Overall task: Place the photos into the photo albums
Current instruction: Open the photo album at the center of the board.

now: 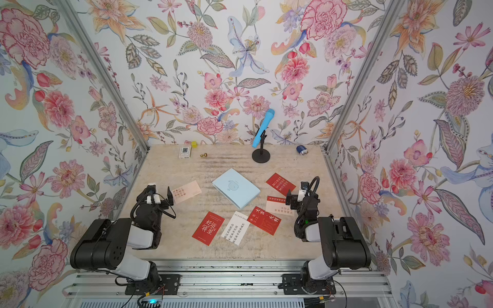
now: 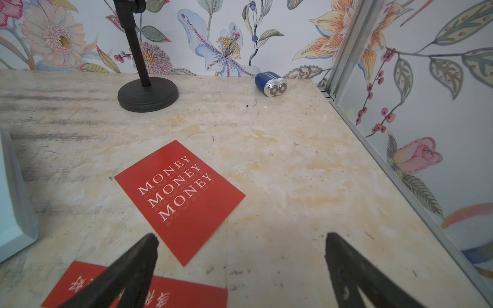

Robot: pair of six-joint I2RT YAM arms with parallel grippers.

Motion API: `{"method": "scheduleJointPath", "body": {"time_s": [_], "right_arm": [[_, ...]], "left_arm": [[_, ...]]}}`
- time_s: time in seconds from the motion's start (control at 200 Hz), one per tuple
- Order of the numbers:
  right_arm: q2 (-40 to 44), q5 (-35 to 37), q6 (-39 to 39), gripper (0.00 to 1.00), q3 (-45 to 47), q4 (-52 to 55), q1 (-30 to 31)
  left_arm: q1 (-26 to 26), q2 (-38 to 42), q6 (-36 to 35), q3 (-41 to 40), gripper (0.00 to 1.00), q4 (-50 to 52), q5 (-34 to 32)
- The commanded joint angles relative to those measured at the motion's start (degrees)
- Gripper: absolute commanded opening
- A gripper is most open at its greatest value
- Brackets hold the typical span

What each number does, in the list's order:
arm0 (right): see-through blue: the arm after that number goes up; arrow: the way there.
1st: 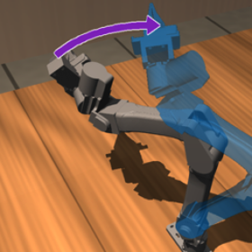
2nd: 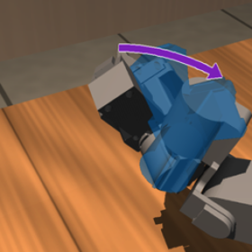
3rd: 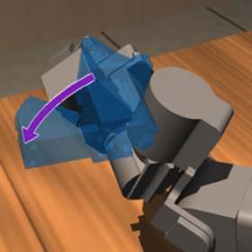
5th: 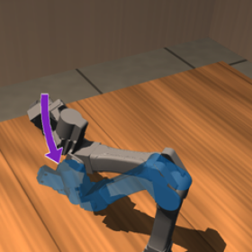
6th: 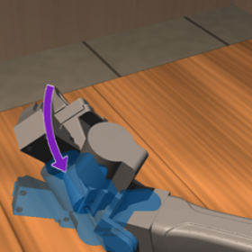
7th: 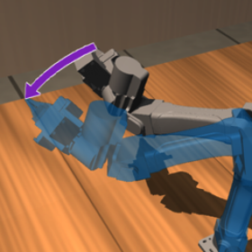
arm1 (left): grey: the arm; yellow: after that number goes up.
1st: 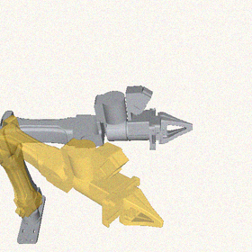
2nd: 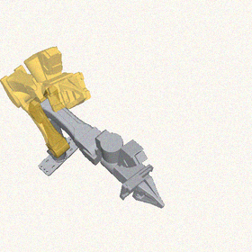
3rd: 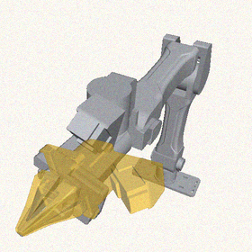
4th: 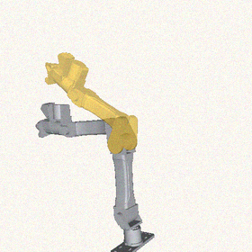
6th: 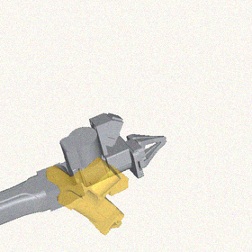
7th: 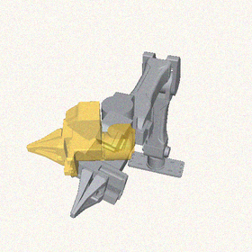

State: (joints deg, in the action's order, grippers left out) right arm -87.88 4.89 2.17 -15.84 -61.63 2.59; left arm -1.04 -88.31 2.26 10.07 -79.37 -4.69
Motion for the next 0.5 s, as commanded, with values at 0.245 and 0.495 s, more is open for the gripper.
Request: {"method": "scheduleJointPath", "body": {"time_s": [0.245, 0.495], "right_arm": [[-0.63, -0.23, 0.53, 1.0, -0.85, -1.82, -0.11], [-0.65, -0.29, 0.51, 1.0, -0.9, -1.74, -0.13]], "left_arm": [[0.53, -0.7, -1.03, 0.88, 1.0, -2.42, 0.81], [0.62, -0.68, -1.89, 1.24, 1.0, -1.67, 2.84]]}}
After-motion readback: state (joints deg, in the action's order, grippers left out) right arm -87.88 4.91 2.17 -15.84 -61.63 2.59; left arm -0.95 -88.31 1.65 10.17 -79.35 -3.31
